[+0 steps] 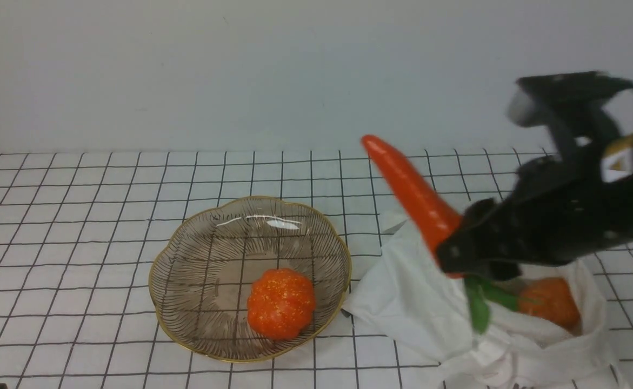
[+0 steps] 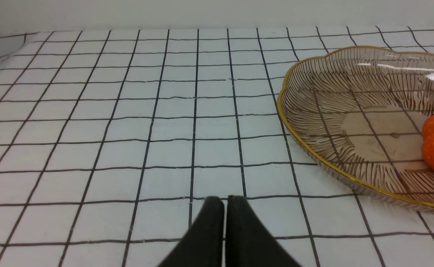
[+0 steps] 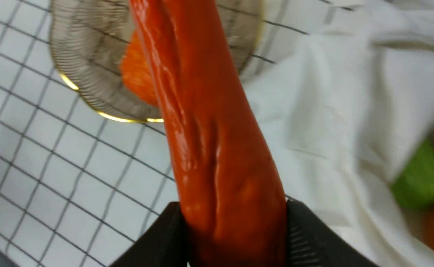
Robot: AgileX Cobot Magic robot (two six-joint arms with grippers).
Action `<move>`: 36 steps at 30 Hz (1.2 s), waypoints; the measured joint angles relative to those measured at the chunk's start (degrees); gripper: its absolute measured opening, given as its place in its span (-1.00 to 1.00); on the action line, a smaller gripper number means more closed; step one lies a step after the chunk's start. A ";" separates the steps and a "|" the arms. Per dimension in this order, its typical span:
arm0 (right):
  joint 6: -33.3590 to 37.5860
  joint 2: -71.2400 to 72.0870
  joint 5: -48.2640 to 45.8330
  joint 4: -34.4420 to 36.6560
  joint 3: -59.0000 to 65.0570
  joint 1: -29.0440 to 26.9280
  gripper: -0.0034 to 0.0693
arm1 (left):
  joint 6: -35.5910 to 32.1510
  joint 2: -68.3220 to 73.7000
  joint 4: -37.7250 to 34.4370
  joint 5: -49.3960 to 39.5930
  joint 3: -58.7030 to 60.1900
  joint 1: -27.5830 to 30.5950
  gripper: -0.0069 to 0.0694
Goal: Take vegetables from bag on white checkered tablecloth place on plate.
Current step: 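Take the carrot out of the cloth bag and place it on the plate with the right gripper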
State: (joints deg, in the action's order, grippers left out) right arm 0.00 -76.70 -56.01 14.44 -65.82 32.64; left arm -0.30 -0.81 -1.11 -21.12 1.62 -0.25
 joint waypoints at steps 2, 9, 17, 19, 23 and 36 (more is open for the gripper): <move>0.69 -5.78 1.34 0.79 -3.72 3.23 -0.06 | 0.00 0.00 0.00 0.00 0.00 0.00 -0.84; 0.90 -22.18 2.35 0.98 -15.96 9.56 -0.06 | 0.00 0.00 0.00 0.00 0.00 0.00 -0.84; 0.00 -39.51 2.82 1.86 -31.00 13.06 -0.06 | 0.00 0.00 0.00 0.00 0.00 0.00 -0.84; 0.00 -41.87 2.82 2.24 -33.19 13.13 -0.06 | 0.00 0.00 0.00 0.00 0.00 0.00 -0.84; -0.86 -45.82 2.70 3.27 -35.77 13.13 0.00 | 0.00 0.00 0.00 0.00 0.00 0.00 -0.84; 0.86 -46.16 -6.40 2.14 -40.19 13.13 0.91 | 0.00 0.00 0.00 0.00 0.00 0.00 -0.84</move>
State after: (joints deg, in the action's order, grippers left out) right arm 0.86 -122.86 -62.41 16.58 -106.00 45.77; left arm -0.30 -0.81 -1.11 -21.12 1.62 -0.25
